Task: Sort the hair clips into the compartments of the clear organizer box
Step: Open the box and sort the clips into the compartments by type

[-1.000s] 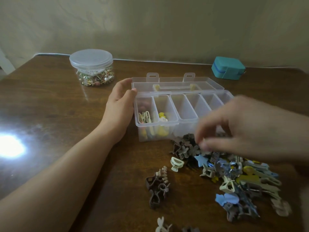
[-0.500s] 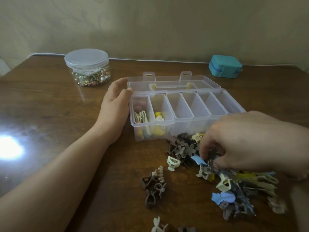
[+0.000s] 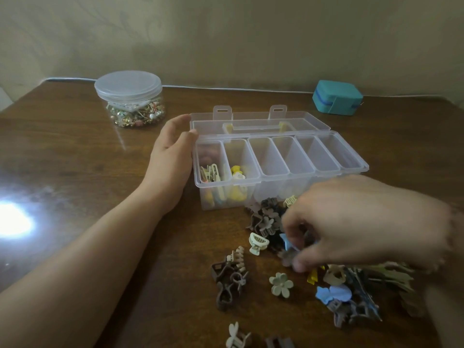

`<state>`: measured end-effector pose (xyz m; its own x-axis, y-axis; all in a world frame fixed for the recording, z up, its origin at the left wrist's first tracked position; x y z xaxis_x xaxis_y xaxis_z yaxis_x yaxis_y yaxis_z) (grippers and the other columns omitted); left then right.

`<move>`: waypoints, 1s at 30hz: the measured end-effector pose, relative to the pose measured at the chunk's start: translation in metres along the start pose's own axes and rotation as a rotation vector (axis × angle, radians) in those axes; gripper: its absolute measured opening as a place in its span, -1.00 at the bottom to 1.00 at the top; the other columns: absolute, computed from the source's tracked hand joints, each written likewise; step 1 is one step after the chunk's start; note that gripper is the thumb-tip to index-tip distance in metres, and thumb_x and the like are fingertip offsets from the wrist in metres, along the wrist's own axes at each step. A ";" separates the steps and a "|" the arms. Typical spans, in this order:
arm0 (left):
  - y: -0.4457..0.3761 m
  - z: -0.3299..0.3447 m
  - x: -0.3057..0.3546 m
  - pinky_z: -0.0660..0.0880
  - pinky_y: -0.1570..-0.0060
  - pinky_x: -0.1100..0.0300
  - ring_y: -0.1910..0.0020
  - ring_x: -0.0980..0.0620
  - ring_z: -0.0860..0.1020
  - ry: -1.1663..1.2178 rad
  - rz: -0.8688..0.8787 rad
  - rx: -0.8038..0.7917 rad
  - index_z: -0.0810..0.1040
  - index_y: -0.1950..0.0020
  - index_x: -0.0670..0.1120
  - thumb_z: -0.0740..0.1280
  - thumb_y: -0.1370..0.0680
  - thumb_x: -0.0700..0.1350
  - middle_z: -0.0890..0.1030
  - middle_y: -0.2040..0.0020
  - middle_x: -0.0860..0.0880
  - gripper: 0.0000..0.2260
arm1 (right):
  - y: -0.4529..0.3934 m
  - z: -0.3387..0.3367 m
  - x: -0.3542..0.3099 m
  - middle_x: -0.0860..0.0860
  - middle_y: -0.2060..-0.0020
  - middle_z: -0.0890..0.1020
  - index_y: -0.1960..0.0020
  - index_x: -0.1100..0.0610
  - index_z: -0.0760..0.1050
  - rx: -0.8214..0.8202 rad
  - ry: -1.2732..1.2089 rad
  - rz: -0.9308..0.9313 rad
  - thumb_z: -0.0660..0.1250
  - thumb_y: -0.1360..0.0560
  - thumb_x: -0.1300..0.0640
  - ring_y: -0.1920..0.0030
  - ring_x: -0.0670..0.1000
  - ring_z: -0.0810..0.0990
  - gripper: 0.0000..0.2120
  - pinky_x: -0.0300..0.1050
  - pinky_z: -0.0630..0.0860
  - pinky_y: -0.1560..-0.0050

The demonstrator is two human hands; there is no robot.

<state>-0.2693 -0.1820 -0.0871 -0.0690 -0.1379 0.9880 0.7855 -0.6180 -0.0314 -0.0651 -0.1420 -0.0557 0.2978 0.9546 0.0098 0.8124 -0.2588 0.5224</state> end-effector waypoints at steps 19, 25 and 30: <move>0.000 -0.002 0.000 0.63 -0.02 -0.02 0.04 -0.06 0.70 -0.036 -0.003 -0.004 0.42 -0.36 0.04 0.18 -0.67 -0.18 0.62 -0.21 -0.08 -0.72 | 0.002 0.004 0.006 -0.17 0.24 0.48 0.02 -0.12 0.52 0.032 0.109 0.019 0.38 -0.44 -0.18 0.20 -0.17 0.44 -0.80 -0.21 0.42 0.23; 0.000 -0.001 0.000 0.64 0.02 0.04 0.11 -0.01 0.71 -0.037 0.002 -0.006 0.40 -0.41 0.00 0.17 -0.67 -0.19 0.64 -0.18 -0.09 -0.69 | 0.005 0.000 0.013 -0.18 0.34 0.45 0.06 -0.11 0.49 0.114 0.056 0.028 0.36 -0.44 -0.20 0.28 -0.23 0.38 -0.80 -0.24 0.42 0.20; 0.000 -0.003 0.001 0.63 0.16 0.19 0.14 0.12 0.71 -0.058 0.013 -0.003 0.41 -0.41 0.03 0.18 -0.67 -0.18 0.62 -0.20 -0.04 -0.68 | 0.013 -0.002 0.022 -0.18 0.18 0.52 -0.02 -0.16 0.49 0.179 0.096 0.125 0.35 -0.41 -0.28 0.14 -0.16 0.49 -0.72 -0.21 0.46 0.17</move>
<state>-0.2713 -0.1846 -0.0868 -0.0230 -0.1003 0.9947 0.7845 -0.6186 -0.0442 -0.0495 -0.1243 -0.0468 0.3595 0.9209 0.1503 0.8509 -0.3897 0.3523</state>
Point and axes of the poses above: each hand's wrist, its own y-axis away from the middle knuckle, its own z-axis out of the palm, x = y × z, the point moved 10 cm from there along -y, towards the middle knuckle
